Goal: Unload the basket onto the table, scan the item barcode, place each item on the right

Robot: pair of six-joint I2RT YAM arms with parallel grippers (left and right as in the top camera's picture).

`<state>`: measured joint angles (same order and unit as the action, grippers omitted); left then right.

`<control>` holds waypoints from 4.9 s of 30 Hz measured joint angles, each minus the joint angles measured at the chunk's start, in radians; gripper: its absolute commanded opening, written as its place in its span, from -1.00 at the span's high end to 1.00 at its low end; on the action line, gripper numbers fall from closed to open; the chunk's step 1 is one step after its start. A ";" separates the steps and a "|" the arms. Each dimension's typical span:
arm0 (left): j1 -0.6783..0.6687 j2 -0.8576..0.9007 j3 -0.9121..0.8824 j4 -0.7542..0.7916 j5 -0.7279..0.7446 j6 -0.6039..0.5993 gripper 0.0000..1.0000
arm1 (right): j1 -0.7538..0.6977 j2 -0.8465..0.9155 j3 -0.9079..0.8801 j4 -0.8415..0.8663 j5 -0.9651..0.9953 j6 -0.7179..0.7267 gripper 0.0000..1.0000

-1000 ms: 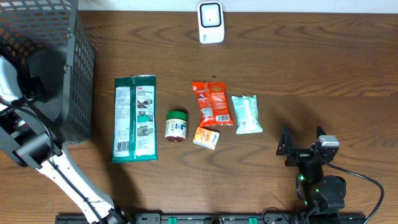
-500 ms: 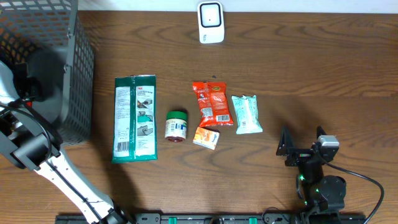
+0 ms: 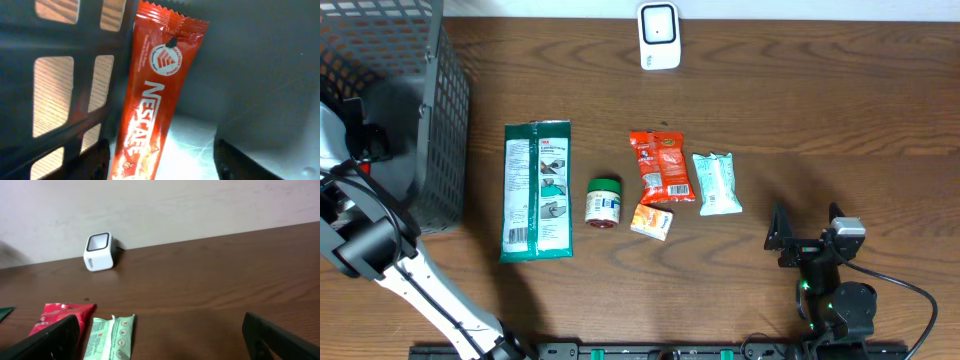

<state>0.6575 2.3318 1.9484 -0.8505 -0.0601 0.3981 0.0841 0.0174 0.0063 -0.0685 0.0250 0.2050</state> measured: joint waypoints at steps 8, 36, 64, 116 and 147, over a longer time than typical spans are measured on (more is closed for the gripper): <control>0.013 -0.004 -0.014 -0.010 0.117 -0.007 0.85 | 0.000 0.000 0.000 0.000 0.000 0.000 -0.99; -0.124 -0.747 -0.009 -0.315 0.298 -0.483 0.85 | 0.000 0.000 0.000 0.000 0.000 0.000 -0.98; -0.783 -0.725 -0.603 -0.094 0.320 -0.589 -0.46 | 0.000 0.000 0.000 0.000 0.000 0.000 -0.98; -0.783 -0.725 -0.603 -0.110 0.319 -0.593 -0.72 | 0.000 0.587 0.856 -0.702 -0.186 0.045 -0.98; -0.783 -0.725 -0.603 -0.111 0.320 -0.593 -0.73 | 0.079 1.703 1.532 -1.163 -0.316 -0.060 -0.20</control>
<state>-0.1253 1.6070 1.3449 -0.9611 0.2600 -0.1947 0.1627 1.7203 1.5379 -1.2316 -0.2909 0.1448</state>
